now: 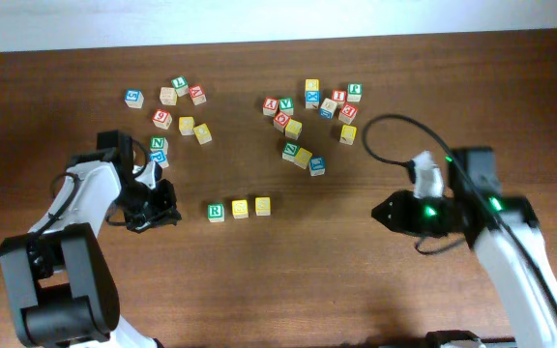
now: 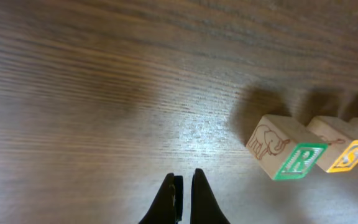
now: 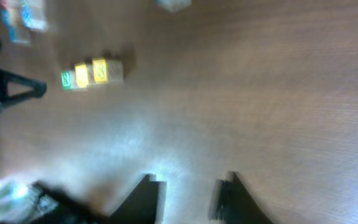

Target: Spell out RSS

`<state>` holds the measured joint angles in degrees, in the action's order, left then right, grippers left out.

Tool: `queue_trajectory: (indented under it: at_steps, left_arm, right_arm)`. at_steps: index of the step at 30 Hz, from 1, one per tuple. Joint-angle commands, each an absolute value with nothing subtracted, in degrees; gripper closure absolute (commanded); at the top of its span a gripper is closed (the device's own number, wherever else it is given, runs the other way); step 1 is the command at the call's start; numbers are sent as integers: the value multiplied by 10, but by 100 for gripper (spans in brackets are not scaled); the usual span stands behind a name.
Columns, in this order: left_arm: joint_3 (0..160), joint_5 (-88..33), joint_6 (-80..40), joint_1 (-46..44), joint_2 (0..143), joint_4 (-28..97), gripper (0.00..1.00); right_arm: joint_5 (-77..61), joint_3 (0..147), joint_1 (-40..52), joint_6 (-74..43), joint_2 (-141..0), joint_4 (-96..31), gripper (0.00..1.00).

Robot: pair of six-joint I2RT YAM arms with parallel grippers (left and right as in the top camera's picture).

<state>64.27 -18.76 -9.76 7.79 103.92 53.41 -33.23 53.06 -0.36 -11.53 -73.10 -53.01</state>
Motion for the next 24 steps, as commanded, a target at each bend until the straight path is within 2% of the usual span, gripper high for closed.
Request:
queue_trajectory:
  at_steps: [1,5,6,7,9,10,14,24]
  left_arm:
    - [618,-217,-80,59,1032,507,100]
    - [617,-217,-90,32,1032,484,100]
    - [617,-217,-102,25,1032,477,100]
    - [617,-217,-123,19,1032,469,100]
    - [617,-216,-143,5,1032,458,100]
    - [617,-215,-151,0,1032,456,100]
    - [617,-181,-171,-16,1032,453,100]
    - [617,-169,-199,-30,1032,428,100]
  right_arm:
    - [-367,595,32,-92,-811,-531,86]
    - [-383,625,70,-110,-858,-486,86]
    - [-383,625,82,-132,-862,-448,84]
    - [-378,625,92,-138,-866,-417,78]
    - [-347,625,105,-166,-875,-390,77]
    - [-323,625,111,-193,-883,-385,78]
    - [-303,625,136,-219,-928,-365,95]
    - [-300,625,213,-246,-1028,-292,96]
